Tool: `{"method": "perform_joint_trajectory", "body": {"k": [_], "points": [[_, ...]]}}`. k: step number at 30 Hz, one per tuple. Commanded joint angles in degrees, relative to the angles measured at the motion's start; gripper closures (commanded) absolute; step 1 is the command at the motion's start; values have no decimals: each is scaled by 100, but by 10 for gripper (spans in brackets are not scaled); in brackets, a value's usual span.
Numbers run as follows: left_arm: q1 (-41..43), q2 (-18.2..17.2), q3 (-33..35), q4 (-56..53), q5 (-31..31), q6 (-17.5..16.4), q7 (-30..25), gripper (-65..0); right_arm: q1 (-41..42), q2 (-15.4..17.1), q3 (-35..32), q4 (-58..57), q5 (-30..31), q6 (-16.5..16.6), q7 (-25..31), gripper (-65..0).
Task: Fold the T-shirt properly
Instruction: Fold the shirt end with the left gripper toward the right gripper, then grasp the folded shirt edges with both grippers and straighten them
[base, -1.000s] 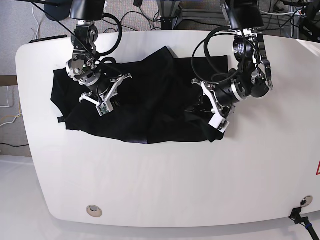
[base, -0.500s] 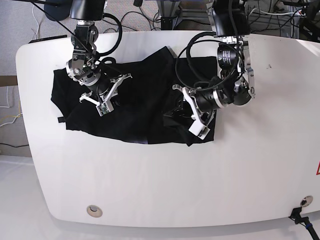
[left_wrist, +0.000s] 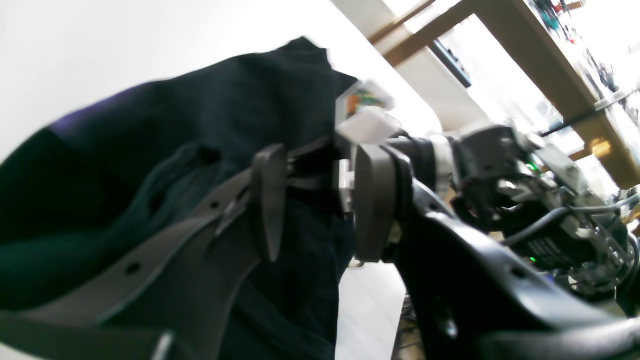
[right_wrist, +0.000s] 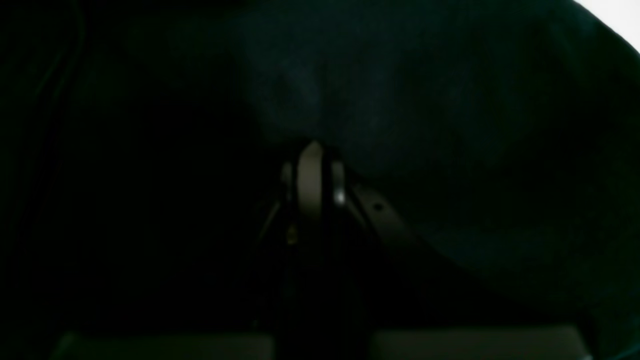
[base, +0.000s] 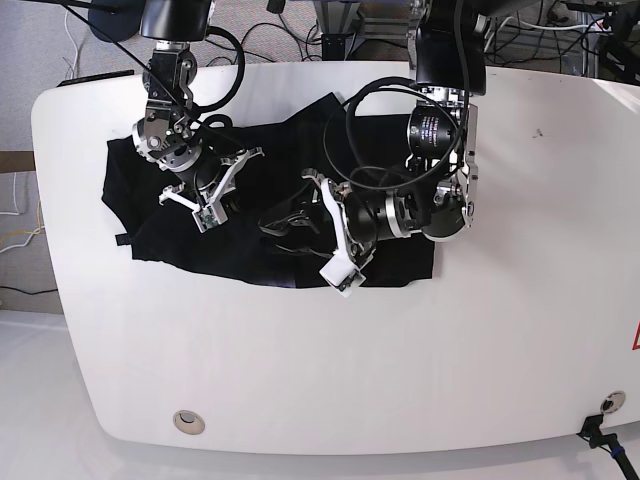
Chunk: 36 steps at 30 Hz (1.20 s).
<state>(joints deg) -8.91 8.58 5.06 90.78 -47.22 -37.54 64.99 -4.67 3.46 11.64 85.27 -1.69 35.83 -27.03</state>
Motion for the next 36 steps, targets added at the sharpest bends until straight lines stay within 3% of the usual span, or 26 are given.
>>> {"method": "perform_joint_trajectory", "body": {"k": [1,3,6,11,15,20,23,27,32,36], "points": [[-195,-27,-106,324,-188,-39,-165,-215,-12,-17,-25,-13,-108,69,-247,0],[-283,-326,-308,465,-161,-39,-174,-213,-12,-17,-25,-13,-108,69,-247,0],[-344,-924,-440,526,410,-39,-297,-212,-12,-17,-25,-13,-108,69,-247,0],[-28,-2032,-220,561,1606,-39,-1044,-212,14,-17,-25,13,-108,69,-247,0],[535,-2621,175,544,2116,-31,-1897,-212,23,-17,-25,224,-108,34,-247,0],[860,-2691,342,166,2450,-4,-2126,-212,31,-201,-17,927,-108,25,-493,-220],[860,-2506,351,-230,2617,-4,-2143,-212,128,-289,-17,1473,-99,25,-792,-347],[851,-2489,360,-599,2854,-4,-2407,-212,330,-500,256,2193,-108,17,-1196,-473],[851,-2533,342,-722,2880,-4,-2442,-212,1113,-711,1838,2185,-90,96,-1891,-523],[939,-2717,342,-696,2854,-13,-2451,-212,1640,-263,2735,1543,262,417,-2453,-523]]}}
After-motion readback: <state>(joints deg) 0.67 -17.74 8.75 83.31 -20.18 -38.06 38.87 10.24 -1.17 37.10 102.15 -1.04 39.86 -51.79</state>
